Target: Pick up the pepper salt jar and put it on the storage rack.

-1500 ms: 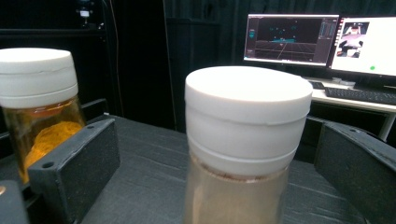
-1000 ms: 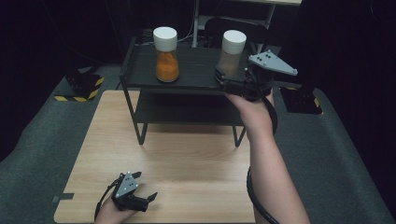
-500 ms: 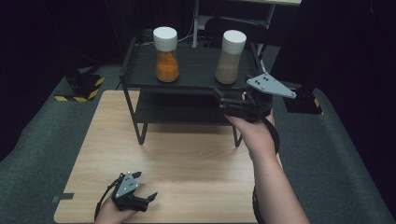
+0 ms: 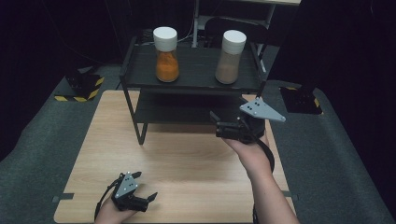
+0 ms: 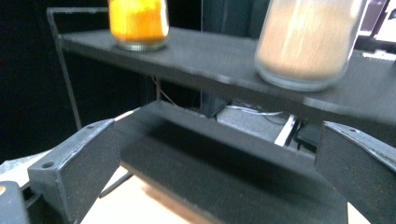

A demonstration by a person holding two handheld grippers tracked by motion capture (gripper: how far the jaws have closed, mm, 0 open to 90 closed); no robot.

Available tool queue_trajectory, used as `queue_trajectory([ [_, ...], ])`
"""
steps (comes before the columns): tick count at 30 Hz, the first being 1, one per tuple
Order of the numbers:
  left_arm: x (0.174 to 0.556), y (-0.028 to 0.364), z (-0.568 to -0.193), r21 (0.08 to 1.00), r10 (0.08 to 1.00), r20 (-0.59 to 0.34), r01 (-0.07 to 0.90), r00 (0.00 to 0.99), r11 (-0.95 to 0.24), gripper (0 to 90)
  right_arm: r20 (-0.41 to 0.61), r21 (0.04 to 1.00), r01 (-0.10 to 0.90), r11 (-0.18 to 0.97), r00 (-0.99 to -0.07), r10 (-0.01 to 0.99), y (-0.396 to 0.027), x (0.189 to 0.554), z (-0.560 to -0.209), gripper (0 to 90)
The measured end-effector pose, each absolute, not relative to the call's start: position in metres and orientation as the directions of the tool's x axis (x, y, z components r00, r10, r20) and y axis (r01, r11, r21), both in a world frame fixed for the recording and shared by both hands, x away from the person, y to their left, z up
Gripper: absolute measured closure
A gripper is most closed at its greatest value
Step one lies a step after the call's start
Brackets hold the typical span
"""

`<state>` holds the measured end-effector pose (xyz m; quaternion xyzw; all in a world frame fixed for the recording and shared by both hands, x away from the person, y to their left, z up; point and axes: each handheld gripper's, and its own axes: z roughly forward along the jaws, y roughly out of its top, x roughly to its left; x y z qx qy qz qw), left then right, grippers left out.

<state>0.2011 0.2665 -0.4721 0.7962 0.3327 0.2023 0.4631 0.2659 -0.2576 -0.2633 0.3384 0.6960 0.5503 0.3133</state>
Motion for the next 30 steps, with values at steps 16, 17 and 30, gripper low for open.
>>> queue_trajectory([
  [16,0.199,0.267,-0.474,0.882,0.727,0.02,0.331,0.687,-0.336,1.5,-0.04,0.962,0.191,0.198,-0.615,0.787,-0.266,0.254,-0.325,0.0],
  [17,0.199,0.267,-0.474,0.882,0.727,0.019,0.331,0.687,-0.336,1.5,-0.042,0.96,0.194,0.204,-0.617,0.786,-0.266,0.253,-0.329,0.0],
  [30,0.198,0.267,-0.475,0.883,0.727,0.023,0.327,0.686,-0.337,1.4,-0.011,0.936,0.272,0.222,-0.609,0.793,-0.273,0.242,-0.384,0.0],
])
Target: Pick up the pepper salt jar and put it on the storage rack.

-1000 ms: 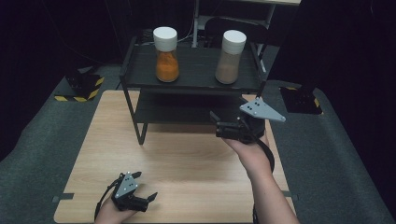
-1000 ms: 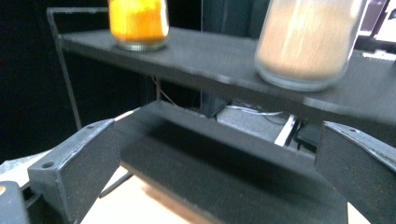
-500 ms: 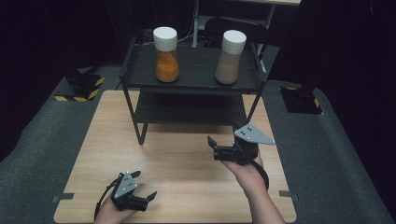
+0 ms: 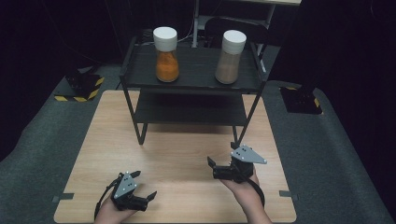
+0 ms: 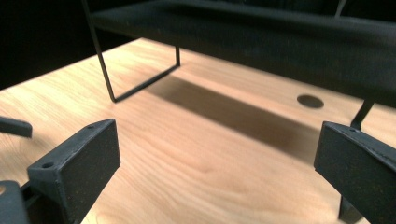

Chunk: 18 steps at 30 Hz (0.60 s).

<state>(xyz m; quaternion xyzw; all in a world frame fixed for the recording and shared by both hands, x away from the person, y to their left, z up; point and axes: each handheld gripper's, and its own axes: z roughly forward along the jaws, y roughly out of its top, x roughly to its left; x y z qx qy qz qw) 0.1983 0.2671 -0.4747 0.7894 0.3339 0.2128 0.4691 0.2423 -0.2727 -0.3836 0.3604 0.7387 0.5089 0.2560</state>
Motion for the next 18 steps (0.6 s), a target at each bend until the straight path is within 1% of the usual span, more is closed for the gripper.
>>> queue_trajectory([
  [10,0.197,0.267,-0.475,0.884,0.73,0.027,0.324,0.683,-0.336,1.0,0.015,0.916,0.328,0.229,-0.601,0.799,-0.282,0.235,-0.425,0.0],
  [12,0.197,0.266,-0.475,0.885,0.73,0.029,0.323,0.682,-0.336,1.0,0.013,0.915,0.33,0.233,-0.599,0.8,-0.283,0.234,-0.428,0.0],
  [14,0.196,0.266,-0.476,0.887,0.733,0.034,0.318,0.679,-0.336,1.0,0.005,0.908,0.34,0.246,-0.594,0.805,-0.285,0.231,-0.439,0.0],
  [16,0.196,0.266,-0.476,0.888,0.733,0.04,0.312,0.679,-0.338,1.0,-0.021,0.901,0.341,0.268,-0.584,0.811,-0.284,0.228,-0.446,0.0],
  [18,0.196,0.266,-0.476,0.888,0.734,0.045,0.309,0.677,-0.34,0.8,-0.014,0.9,0.349,0.262,-0.576,0.818,-0.286,0.225,-0.453,0.0],
])
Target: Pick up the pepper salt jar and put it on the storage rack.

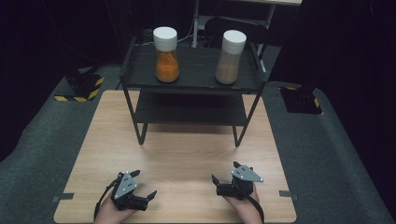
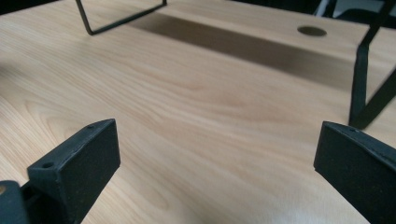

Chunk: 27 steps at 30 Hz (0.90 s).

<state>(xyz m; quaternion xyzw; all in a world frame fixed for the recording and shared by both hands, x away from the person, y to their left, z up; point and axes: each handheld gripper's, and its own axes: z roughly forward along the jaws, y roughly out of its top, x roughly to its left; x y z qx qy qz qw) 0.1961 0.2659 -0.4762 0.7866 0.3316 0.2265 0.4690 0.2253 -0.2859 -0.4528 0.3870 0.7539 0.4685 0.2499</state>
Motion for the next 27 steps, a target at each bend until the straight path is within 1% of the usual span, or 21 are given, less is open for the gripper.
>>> queue_trajectory([
  [5,0.197,0.267,-0.476,0.889,0.735,0.042,0.31,0.677,-0.336,0.7,-0.019,0.897,0.355,0.263,-0.563,0.826,-0.286,0.219,-0.463,0.0],
  [8,0.197,0.265,-0.478,0.893,0.726,0.056,0.29,0.686,-0.343,0.7,-0.043,0.89,0.354,0.287,-0.562,0.826,-0.284,0.216,-0.467,0.0],
  [12,0.197,0.263,-0.478,0.893,0.724,0.054,0.292,0.687,-0.343,0.5,-0.043,0.881,0.367,0.297,-0.565,0.824,-0.285,0.216,-0.468,0.7],
  [19,0.197,0.259,-0.477,0.891,0.728,0.056,0.295,0.684,-0.346,0.5,-0.036,0.892,0.348,0.29,-0.584,0.811,-0.291,0.212,-0.471,0.8],
  [27,0.197,0.259,-0.477,0.889,0.716,0.052,0.294,0.696,-0.35,0.5,-0.046,0.894,0.341,0.289,-0.572,0.819,-0.289,0.204,-0.471,0.7],
])
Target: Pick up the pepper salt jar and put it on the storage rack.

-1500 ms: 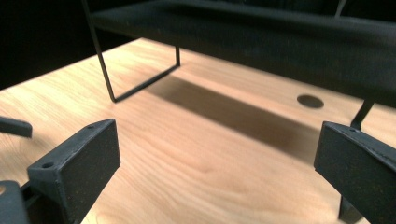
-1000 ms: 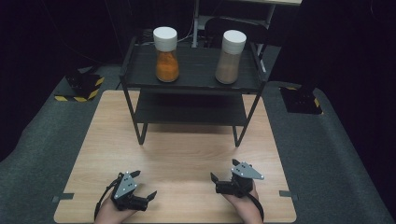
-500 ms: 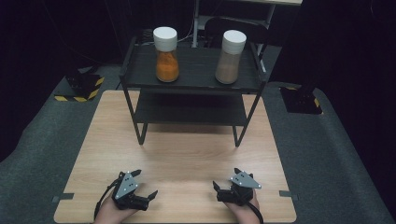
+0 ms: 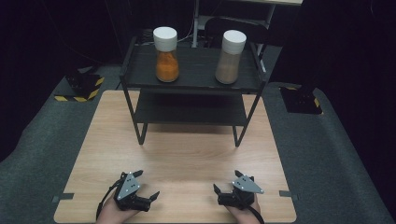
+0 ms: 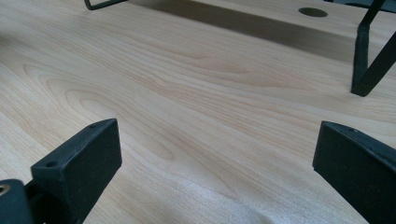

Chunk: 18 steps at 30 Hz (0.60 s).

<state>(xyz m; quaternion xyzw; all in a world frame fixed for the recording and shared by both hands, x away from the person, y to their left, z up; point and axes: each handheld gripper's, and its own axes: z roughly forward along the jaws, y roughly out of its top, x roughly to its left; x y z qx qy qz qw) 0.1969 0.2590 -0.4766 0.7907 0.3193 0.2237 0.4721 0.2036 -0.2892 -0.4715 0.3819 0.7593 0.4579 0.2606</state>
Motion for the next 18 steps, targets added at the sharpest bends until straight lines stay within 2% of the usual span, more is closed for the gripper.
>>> queue_trajectory([
  [18,0.1977,0.257,-0.4728,0.874,0.723,0.056,0.317,0.688,-0.369,1.5,-0.04,0.896,0.342,0.282,-0.57,0.82,-0.2899,0.2026,-0.472,0.7],
])
